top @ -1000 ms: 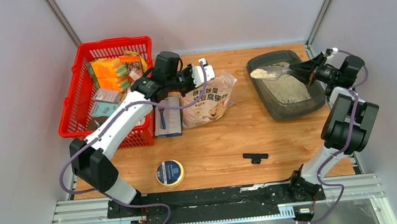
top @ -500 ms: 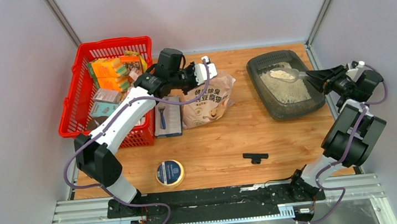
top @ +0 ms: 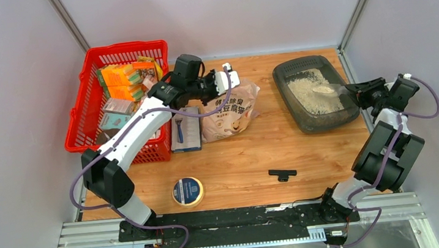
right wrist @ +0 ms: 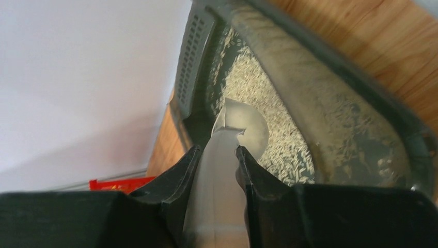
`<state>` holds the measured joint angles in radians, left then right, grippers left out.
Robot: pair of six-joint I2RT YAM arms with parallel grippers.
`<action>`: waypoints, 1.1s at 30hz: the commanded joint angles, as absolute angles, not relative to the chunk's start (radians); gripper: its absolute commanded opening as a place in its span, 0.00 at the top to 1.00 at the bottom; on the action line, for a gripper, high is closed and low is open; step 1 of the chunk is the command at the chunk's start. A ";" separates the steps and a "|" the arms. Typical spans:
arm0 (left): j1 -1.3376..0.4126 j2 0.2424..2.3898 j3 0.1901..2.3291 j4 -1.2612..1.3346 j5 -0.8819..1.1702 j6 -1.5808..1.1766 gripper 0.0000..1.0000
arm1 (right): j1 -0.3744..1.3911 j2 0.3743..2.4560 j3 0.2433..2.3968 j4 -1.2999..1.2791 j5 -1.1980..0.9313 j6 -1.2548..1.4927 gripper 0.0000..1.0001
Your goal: Fill the litter box with clean litter
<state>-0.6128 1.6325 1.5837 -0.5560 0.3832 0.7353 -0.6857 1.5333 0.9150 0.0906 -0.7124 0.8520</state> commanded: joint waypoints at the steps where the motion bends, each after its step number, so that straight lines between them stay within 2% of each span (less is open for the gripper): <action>1: -0.614 1.582 1.554 -0.538 0.414 0.715 1.00 | -0.652 1.581 1.018 0.077 -0.568 0.790 1.00; 9: -0.615 1.552 1.513 -0.525 0.410 0.687 1.00 | -0.578 1.701 1.196 0.037 -0.494 0.746 1.00; 16: -0.615 1.551 1.513 -0.520 0.411 0.678 1.00 | -0.525 1.750 1.238 0.008 -0.505 0.723 1.00; 21: -0.614 1.559 1.513 -0.512 0.417 0.673 0.99 | -0.512 1.688 1.183 0.003 -0.558 0.726 1.00; 27: -0.614 1.560 1.513 -0.499 0.445 0.673 1.00 | -0.526 1.553 1.120 -0.176 -0.603 0.654 1.00; 33: -0.615 1.540 1.474 -0.457 0.454 0.673 1.00 | -0.529 1.418 1.150 -0.366 -0.555 0.454 1.00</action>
<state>-0.6128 1.5806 1.5066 -0.5034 0.4019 0.6922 -0.5270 1.5276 1.1095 -0.2432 -0.5747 0.6163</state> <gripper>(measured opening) 0.027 0.295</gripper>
